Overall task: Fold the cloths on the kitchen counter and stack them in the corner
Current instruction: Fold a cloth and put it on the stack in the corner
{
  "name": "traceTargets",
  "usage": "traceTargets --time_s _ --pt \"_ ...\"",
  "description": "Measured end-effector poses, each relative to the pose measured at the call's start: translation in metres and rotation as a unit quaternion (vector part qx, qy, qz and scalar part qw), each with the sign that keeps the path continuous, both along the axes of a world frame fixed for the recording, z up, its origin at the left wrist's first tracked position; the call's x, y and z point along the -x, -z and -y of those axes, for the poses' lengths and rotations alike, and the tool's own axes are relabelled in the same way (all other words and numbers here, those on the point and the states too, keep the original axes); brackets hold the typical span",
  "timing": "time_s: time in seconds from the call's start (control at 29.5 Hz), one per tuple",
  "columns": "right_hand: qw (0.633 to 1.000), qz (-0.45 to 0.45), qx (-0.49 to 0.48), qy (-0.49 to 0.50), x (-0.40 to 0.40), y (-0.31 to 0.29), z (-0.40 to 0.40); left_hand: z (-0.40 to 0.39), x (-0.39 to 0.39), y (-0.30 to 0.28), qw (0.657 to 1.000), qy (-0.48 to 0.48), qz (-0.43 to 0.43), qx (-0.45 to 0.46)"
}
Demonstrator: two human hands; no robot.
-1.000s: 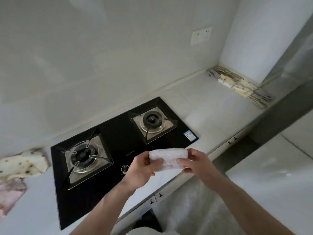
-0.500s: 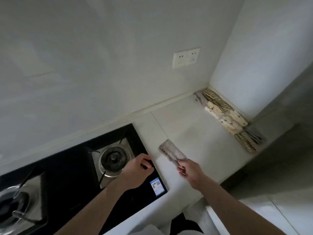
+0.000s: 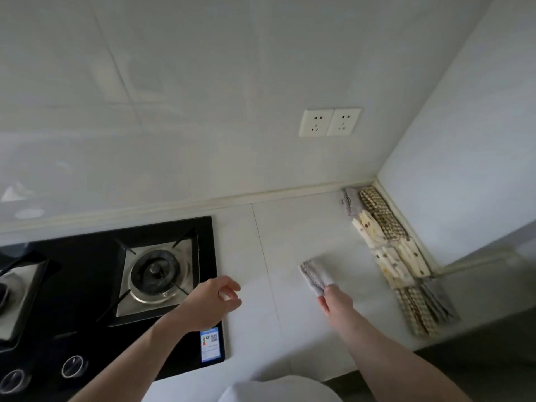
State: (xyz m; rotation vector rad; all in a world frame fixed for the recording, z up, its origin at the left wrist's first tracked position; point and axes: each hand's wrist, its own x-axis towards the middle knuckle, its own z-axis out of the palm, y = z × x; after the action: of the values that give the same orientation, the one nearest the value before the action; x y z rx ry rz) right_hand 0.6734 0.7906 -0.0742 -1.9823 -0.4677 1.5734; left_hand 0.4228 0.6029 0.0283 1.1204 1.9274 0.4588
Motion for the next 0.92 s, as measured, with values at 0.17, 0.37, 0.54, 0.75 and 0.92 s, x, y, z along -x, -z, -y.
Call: traceTargets --time_s 0.17,0.37,0.54,0.75,0.92 --pt "1.0 -0.014 0.002 0.014 -0.023 0.008 -0.035 -0.021 -0.007 -0.001 1.0 -0.009 -0.008 0.003" --pt "0.998 -0.056 0.012 0.04 -0.022 0.011 -0.094 -0.052 -0.004 -0.009 1.0 -0.019 -0.014 0.001" --pt "0.994 -0.109 0.01 -0.003 -0.014 0.01 -0.139 -0.071 -0.005 -0.012 0.999 -0.027 -0.019 0.002" --pt "0.995 -0.065 0.011 -0.07 0.002 0.015 -0.188 -0.086 -0.006 -0.016 0.999 -0.028 -0.024 0.01" --pt "0.994 -0.032 0.031 -0.102 0.0 0.027 -0.194 -0.093 -0.001 -0.021 0.999 -0.028 -0.038 0.017"
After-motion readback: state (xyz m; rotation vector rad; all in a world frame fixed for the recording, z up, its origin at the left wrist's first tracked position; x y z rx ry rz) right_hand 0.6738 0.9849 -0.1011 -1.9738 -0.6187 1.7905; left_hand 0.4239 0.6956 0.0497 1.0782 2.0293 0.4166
